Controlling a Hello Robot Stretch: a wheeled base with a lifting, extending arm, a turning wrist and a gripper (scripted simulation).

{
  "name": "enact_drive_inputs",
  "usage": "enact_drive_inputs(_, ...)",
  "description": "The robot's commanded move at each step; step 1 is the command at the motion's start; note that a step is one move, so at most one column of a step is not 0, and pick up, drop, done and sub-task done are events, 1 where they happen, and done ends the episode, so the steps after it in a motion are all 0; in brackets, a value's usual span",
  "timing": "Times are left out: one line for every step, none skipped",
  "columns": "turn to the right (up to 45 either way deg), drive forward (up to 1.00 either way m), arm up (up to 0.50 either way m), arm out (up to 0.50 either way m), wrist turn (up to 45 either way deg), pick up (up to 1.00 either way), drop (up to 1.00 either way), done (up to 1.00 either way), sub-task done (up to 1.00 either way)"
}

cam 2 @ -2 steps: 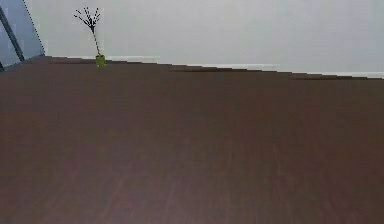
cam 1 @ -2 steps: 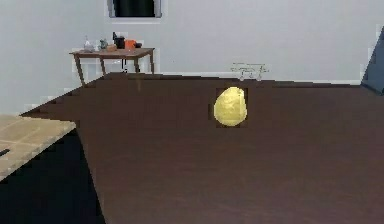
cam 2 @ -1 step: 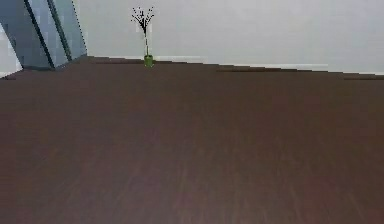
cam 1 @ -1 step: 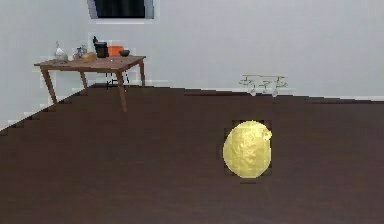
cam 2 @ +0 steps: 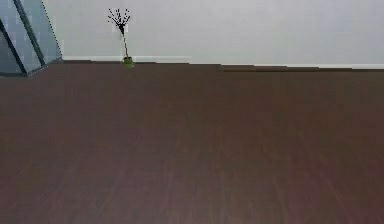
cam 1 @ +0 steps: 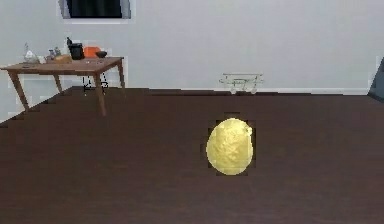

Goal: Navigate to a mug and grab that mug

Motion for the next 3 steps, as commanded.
enact_drive_inputs(0.0, 0.05, 0.0, 0.0, 0.0, 0.0, 0.0, 0.0, 0.0)
enact_drive_inputs(-36.0, 0.0, 0.0, 0.0, 0.0, 0.0, 0.0, 0.0, 0.0)
enact_drive_inputs(0.0, 0.45, 0.0, 0.0, 0.0, 0.0, 0.0, 0.0, 0.0)
